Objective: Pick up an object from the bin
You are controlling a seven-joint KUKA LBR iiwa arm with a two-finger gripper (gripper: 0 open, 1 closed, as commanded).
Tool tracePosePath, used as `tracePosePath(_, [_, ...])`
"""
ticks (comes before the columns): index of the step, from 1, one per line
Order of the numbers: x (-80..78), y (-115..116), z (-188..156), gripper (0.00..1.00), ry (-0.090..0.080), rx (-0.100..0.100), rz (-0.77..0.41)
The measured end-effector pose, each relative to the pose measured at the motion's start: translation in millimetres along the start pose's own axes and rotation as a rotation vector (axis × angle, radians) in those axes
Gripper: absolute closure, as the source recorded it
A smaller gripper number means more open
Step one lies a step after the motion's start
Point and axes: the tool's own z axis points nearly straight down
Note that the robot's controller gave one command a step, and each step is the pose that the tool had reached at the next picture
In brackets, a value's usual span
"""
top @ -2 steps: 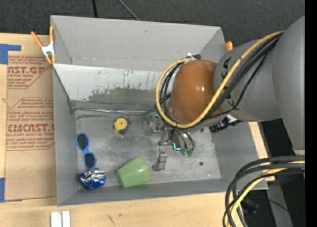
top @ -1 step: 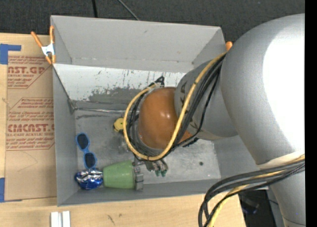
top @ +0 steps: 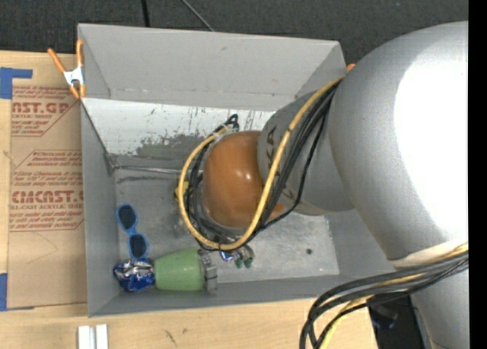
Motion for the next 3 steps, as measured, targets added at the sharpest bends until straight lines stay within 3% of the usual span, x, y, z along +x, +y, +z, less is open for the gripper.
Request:
tracePosePath(1, [0.5, -1, 1, 0.00, 0.005, 0.007, 0.123])
tracePosePath(2, [4.0, -2, 2, 1.00, 0.019, 0.011, 0.122])
tracePosePath(3, [-8.6, 14, -151, 1.00, -0.006, -0.013, 0.066])
